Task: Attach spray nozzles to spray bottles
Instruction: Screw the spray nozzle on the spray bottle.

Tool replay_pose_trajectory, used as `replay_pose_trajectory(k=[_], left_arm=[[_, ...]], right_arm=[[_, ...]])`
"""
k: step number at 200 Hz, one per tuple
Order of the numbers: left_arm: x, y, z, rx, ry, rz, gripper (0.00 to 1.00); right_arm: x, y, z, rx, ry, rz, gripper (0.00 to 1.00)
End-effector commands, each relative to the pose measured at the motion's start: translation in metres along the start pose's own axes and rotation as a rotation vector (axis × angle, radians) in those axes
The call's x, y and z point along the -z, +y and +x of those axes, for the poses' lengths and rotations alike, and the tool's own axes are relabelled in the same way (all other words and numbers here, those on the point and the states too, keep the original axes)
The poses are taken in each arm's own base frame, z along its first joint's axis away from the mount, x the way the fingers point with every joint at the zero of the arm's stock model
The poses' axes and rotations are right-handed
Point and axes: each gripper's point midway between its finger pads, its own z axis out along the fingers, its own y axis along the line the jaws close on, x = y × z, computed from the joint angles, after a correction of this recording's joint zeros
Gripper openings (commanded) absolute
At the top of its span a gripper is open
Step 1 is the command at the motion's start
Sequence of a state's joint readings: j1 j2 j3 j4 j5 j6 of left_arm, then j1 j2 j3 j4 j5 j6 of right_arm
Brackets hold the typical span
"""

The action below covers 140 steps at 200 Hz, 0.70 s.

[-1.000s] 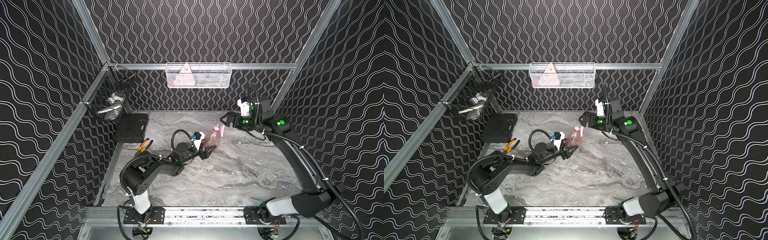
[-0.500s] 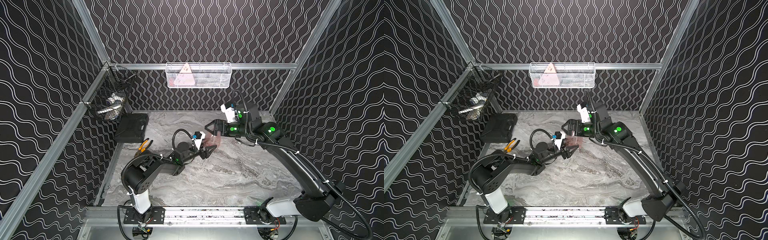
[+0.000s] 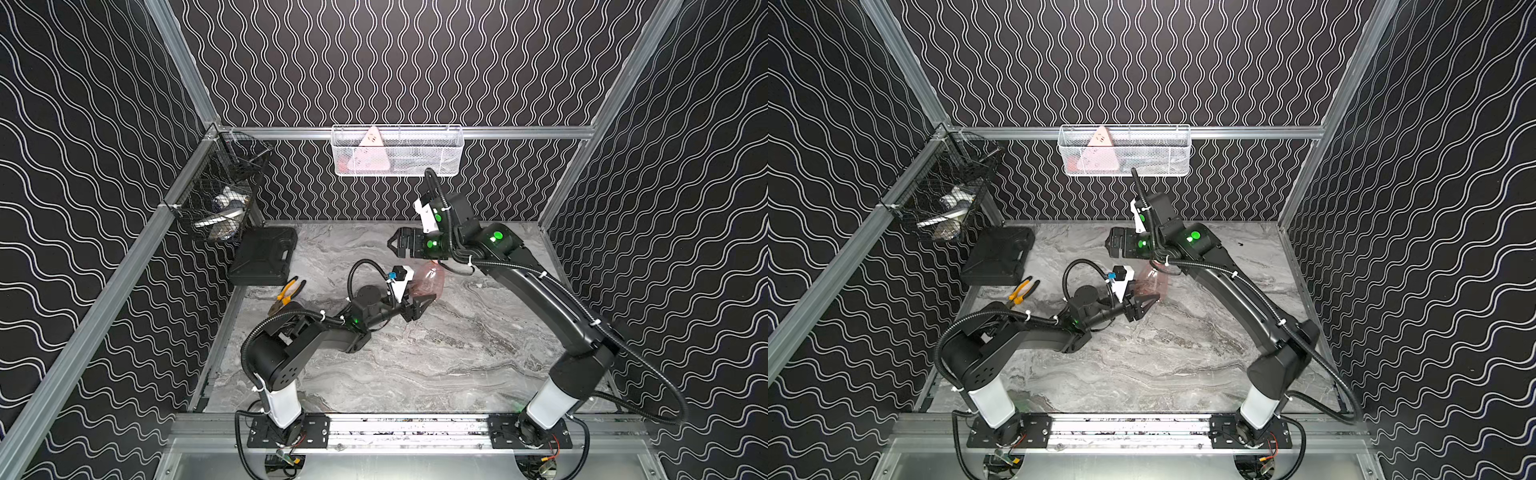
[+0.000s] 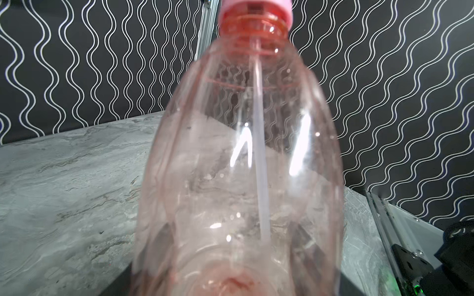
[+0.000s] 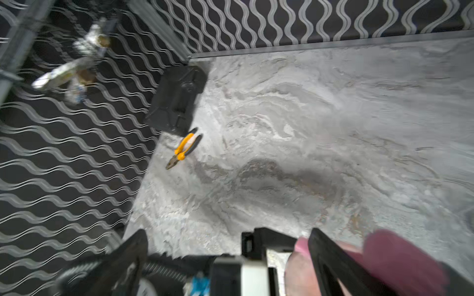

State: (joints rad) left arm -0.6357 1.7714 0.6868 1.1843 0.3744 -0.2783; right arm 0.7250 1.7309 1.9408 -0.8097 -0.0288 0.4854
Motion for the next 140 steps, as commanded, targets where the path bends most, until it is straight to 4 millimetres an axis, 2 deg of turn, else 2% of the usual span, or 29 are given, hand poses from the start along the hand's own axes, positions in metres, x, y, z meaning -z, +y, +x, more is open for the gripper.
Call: replay_pose_trajectory(k=[1,16,28,48,58,68,86,117,140], left_arm=[[0.000,-0.006,-0.016,-0.035,-0.058,0.020,0.37],[-0.001,-0.007,-0.015,-0.027,-0.063,0.027,0.37],[-0.001,-0.007,-0.014,-0.023,-0.066,0.031,0.36],[0.000,-0.010,-0.012,-0.033,-0.060,0.043,0.37],[0.001,-0.011,-0.013,-0.039,-0.059,0.052,0.37],[0.001,-0.015,-0.014,-0.042,-0.060,0.068,0.37],[0.001,-0.017,-0.014,-0.038,-0.048,0.089,0.37],[0.001,-0.016,-0.013,-0.057,-0.020,0.078,0.37],[0.003,-0.020,-0.012,-0.049,0.021,0.121,0.37]], right_arm=[[-0.003,-0.002,0.002,0.005,0.014,0.047,0.97],[-0.002,0.005,-0.001,0.017,0.014,0.034,0.97],[0.010,0.011,-0.007,0.034,0.001,0.038,0.97],[0.048,0.015,-0.026,0.068,-0.076,0.044,0.99],[0.069,0.011,-0.039,0.087,-0.139,0.050,1.00],[0.081,0.003,-0.049,0.087,-0.167,0.026,1.00],[0.079,-0.014,-0.054,0.049,-0.125,-0.035,0.98],[0.066,-0.001,-0.035,0.127,-0.010,-0.059,0.89],[0.062,-0.005,-0.034,0.200,-0.009,-0.029,0.90]])
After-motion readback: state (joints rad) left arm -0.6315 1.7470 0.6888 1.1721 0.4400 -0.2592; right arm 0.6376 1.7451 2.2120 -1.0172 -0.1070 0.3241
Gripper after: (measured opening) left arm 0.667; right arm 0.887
